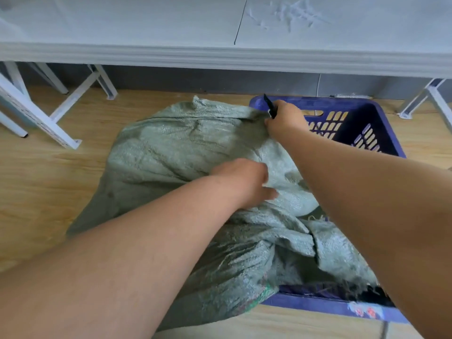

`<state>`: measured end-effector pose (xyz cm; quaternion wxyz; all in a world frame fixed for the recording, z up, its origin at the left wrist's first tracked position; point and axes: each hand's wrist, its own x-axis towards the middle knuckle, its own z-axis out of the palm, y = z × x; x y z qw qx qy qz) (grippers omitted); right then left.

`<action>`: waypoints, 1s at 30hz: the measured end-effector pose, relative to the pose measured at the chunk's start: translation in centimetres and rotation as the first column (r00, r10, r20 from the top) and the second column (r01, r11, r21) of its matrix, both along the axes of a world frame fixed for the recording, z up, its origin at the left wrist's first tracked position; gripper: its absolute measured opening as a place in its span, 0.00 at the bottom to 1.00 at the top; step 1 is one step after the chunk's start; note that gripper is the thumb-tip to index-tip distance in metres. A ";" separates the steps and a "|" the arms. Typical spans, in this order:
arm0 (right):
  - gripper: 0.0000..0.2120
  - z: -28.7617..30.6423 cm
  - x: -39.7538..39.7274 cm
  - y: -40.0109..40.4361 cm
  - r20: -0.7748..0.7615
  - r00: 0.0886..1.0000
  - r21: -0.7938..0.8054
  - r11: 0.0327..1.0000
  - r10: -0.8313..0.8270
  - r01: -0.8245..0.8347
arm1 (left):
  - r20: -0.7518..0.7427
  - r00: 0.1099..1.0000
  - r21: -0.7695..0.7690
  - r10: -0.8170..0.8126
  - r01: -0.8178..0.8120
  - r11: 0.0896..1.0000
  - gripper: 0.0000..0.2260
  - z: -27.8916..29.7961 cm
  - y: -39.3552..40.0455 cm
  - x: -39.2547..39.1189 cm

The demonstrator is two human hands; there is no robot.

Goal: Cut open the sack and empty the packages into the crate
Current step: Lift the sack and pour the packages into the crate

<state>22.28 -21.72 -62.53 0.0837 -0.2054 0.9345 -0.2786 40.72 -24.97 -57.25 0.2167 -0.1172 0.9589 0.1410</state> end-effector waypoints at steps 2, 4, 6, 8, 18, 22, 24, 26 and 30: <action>0.14 0.6 -0.2 0.8 -0.030 0.999 0.059 0.998 0.012 -0.010 | 0.006 1.000 -0.081 0.010 -0.009 0.997 0.28 -0.6 -0.6 0.2; 0.14 1.4 0.0 1.8 0.023 0.998 0.088 0.994 0.062 -0.064 | 0.070 0.997 -0.217 -0.024 0.038 0.975 0.29 -1.2 -0.9 0.5; 0.17 2.3 1.0 2.8 0.196 0.965 0.118 0.973 0.173 -0.198 | -0.046 0.997 -0.363 -0.054 0.034 0.931 0.18 -2.0 -1.0 0.4; 0.24 2.5 2.3 3.5 0.364 0.893 0.167 0.924 0.266 -0.343 | -0.156 0.987 -0.416 -0.039 -0.029 0.909 0.14 -2.9 -1.4 0.0; 0.18 1.7 4.3 5.2 0.430 0.899 0.195 0.963 0.086 -0.186 | -0.501 0.812 0.133 0.298 -0.268 0.954 0.12 -2.0 -2.0 -1.9; 0.18 2.9 3.4 4.0 0.380 0.925 0.106 0.993 0.002 -0.046 | -0.543 0.838 -0.071 0.063 -0.120 0.990 0.20 -1.8 0.3 0.8; 0.19 3.5 2.7 3.3 0.241 0.969 0.099 0.994 -0.061 0.038 | -0.263 0.964 -0.115 0.025 -0.057 0.992 0.30 -1.9 1.5 1.9; 0.17 4.0 1.9 2.8 0.024 0.983 0.001 0.984 -0.180 0.180 | 0.057 0.998 -0.204 -0.039 0.050 0.978 0.37 -2.1 2.3 2.7; 0.19 5.0 2.1 1.8 0.038 0.998 -0.104 0.993 -0.043 0.046 | 0.099 0.978 -0.167 -0.184 0.199 0.966 0.15 -1.9 1.5 2.7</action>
